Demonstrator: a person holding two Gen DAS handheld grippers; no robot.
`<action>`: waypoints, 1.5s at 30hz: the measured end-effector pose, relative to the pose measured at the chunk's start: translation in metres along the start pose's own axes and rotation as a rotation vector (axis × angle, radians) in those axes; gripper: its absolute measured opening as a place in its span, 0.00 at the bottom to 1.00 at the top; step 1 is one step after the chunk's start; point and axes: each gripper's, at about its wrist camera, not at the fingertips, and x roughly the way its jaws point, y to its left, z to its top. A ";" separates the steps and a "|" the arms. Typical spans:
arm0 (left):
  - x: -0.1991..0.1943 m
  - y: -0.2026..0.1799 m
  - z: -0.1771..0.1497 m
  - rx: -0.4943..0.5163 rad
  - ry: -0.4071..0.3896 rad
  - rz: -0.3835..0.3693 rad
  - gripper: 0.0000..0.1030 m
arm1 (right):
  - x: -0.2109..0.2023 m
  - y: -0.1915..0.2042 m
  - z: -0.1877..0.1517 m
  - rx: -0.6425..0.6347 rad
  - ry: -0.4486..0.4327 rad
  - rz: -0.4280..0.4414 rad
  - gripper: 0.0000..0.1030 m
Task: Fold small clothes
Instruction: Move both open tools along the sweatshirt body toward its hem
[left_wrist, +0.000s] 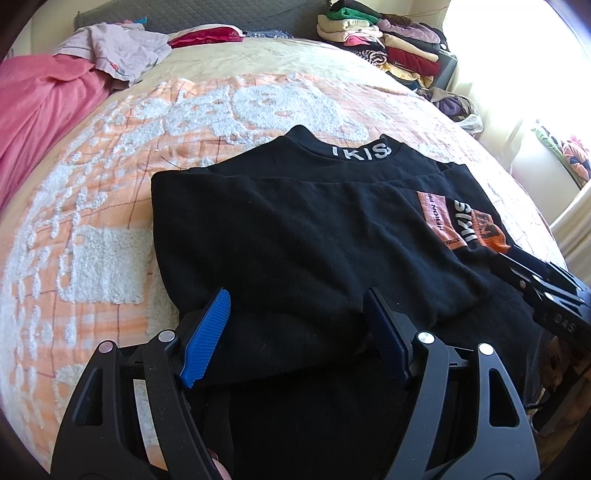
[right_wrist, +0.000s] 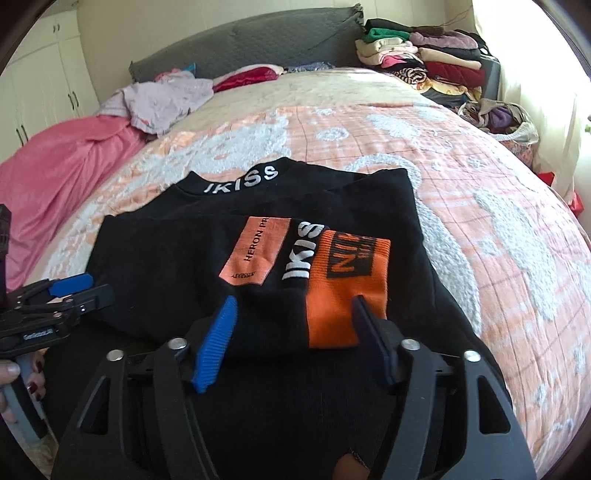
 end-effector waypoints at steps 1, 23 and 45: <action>0.000 0.001 0.000 -0.001 0.000 -0.001 0.65 | -0.005 -0.001 -0.002 0.007 -0.008 0.007 0.69; -0.039 0.004 0.002 -0.003 -0.079 -0.018 0.85 | -0.058 -0.012 -0.011 0.089 -0.129 -0.002 0.93; -0.079 -0.005 -0.006 -0.010 -0.172 0.001 0.91 | -0.093 0.001 -0.012 0.069 -0.195 -0.010 0.94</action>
